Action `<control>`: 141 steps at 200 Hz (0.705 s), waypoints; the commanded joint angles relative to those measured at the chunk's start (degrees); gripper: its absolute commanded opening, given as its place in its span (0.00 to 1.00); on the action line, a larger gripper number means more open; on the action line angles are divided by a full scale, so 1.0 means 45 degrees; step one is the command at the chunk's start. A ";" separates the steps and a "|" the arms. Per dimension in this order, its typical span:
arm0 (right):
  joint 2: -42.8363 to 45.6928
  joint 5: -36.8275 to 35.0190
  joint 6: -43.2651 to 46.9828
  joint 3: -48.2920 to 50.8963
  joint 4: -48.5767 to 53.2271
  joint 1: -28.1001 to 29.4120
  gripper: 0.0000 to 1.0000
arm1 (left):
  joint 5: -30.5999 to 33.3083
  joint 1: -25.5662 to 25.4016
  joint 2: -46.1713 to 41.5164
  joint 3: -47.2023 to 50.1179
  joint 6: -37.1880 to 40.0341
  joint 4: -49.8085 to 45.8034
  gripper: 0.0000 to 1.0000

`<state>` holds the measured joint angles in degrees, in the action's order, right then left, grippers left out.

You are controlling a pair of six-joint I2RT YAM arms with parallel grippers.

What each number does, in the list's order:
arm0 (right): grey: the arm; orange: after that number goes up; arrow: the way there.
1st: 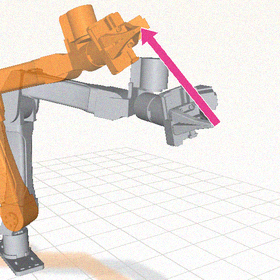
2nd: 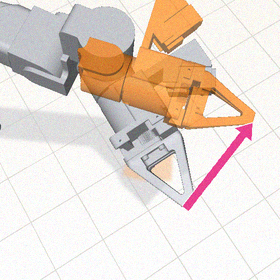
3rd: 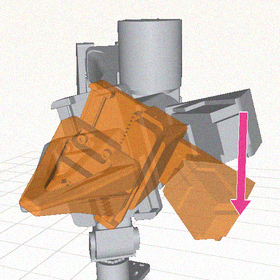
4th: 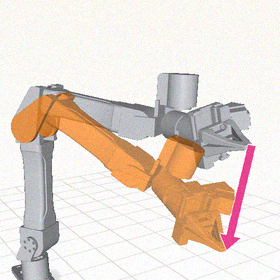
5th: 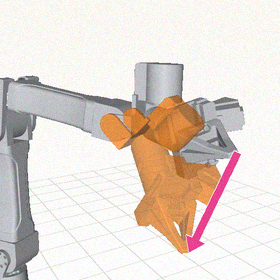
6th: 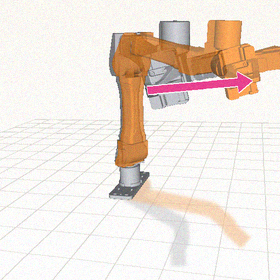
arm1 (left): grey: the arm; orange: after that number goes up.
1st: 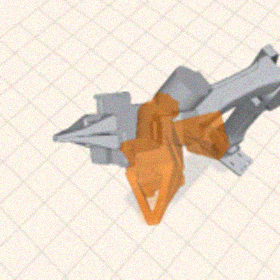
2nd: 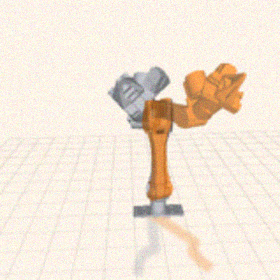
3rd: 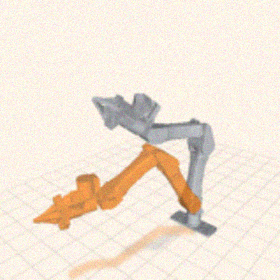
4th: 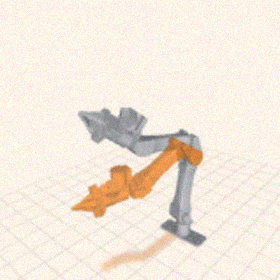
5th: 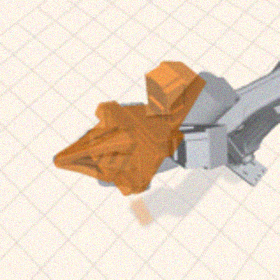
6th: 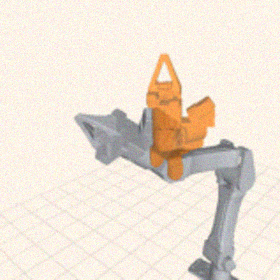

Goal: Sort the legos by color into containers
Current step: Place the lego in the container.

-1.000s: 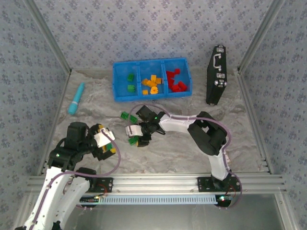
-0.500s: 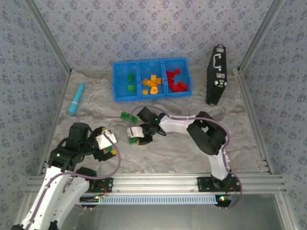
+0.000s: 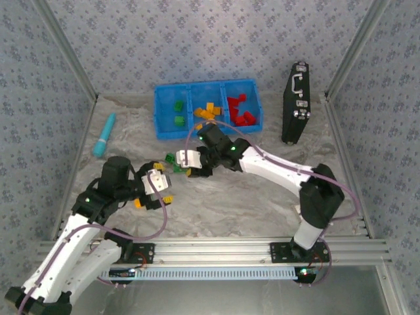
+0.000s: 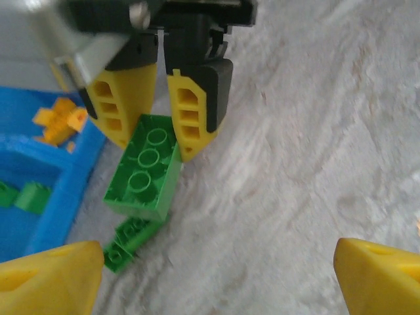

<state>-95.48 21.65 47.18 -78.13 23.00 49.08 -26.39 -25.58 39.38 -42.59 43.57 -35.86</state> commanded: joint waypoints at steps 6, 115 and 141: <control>0.0681 -0.0313 -0.0083 -0.0093 0.0960 0.0167 0.24 | -0.0424 -0.0135 0.0391 -0.0406 -0.0496 0.1905 0.90; 0.2324 -0.0266 -0.0034 0.1068 0.0086 0.0439 0.22 | -0.1186 -0.0135 0.1141 -0.0866 -0.1559 0.2421 0.79; 0.2480 0.0032 -0.0186 0.1075 -0.0014 0.0478 0.22 | -0.1529 -0.0155 0.1397 -0.0994 -0.1505 0.2322 0.79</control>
<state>-86.41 19.97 47.20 -73.69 23.70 50.65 -29.43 -25.91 45.06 -44.80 36.93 -25.93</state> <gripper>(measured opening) 0.317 0.793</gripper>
